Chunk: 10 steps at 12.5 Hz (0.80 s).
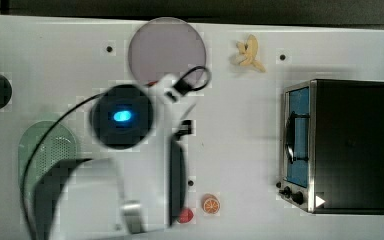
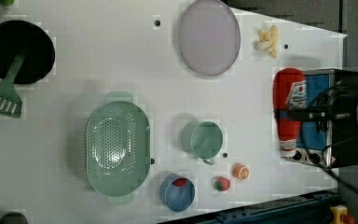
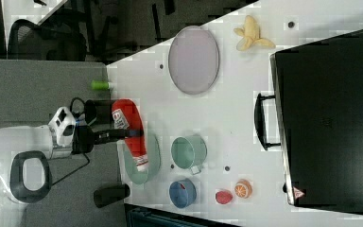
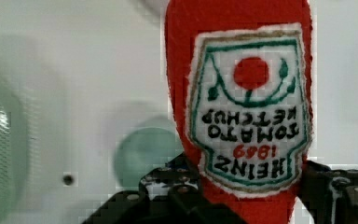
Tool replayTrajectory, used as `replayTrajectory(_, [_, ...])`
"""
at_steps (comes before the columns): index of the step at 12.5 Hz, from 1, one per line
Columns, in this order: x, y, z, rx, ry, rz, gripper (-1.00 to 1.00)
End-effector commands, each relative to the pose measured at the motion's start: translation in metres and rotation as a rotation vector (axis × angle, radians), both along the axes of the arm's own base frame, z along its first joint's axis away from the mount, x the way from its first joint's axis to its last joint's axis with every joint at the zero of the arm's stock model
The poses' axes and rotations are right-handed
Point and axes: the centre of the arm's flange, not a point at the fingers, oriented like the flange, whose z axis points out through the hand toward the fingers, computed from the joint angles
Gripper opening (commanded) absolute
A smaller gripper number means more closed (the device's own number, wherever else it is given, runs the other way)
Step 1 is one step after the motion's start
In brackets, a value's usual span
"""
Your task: Pick Ketchup from the table and place it in strainer.
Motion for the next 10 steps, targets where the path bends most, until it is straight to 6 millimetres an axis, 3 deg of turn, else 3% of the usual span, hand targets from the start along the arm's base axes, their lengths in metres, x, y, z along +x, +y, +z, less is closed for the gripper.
replayTrajectory(1, [-0.023, 0.101, -0.015, 0.001, 0.028, -0.084, 0.18])
replayTrajectory(6, [-0.032, 0.2, -0.054, 0.101, -0.028, -0.06, 0.18])
replayTrajectory(10, [-0.041, 0.25, -0.099, 0.194, -0.003, -0.122, 0.18])
